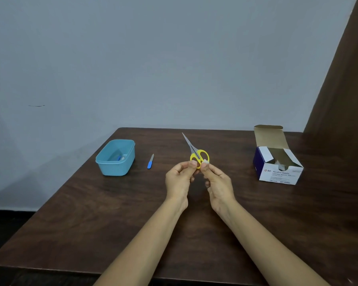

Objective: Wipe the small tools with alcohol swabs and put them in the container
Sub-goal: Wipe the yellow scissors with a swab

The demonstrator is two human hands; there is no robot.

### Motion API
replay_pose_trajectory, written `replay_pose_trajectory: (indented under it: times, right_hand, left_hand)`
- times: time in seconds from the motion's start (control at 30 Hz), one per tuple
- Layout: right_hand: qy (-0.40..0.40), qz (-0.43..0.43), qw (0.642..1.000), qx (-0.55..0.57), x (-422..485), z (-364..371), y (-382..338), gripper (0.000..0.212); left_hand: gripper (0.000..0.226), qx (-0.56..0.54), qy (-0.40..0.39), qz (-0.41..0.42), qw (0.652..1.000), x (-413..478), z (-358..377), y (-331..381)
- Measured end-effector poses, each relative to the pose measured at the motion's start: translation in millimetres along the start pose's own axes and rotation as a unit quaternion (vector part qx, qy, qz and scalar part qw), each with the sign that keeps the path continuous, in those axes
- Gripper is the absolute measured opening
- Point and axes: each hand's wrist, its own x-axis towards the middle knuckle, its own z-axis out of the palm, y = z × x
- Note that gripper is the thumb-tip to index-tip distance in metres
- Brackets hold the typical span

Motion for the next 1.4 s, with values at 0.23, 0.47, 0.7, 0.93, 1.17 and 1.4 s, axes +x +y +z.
replay_pose_trajectory:
  times: [0.23,0.47,0.7,0.93,1.17,1.4]
  right_hand:
    - [0.015,0.006,0.999,-0.039,-4,1,-5,0.006]
    - [-0.007,-0.011,0.995,-0.103,-8,2,-7,0.003]
    - [0.026,-0.037,0.992,-0.120,-6,1,-10,0.009]
    - [0.100,-0.262,0.912,-0.300,4,-10,-20,0.008]
    - [0.064,-0.317,0.870,-0.372,6,-10,-9,0.008]
    - [0.048,-0.363,0.849,-0.381,6,-13,-13,0.012]
  left_hand:
    - [0.014,0.026,0.021,0.019,0.999,-2,1,0]
    - [0.011,0.005,0.009,0.007,1.000,-2,1,1]
    - [0.011,0.007,0.001,0.007,1.000,2,-2,3]
    - [0.012,0.030,0.008,0.038,0.999,3,-2,0]
    - [0.008,0.043,-0.002,0.060,0.997,3,-4,0]
    - [0.006,0.081,-0.008,0.071,0.994,0,-1,-1]
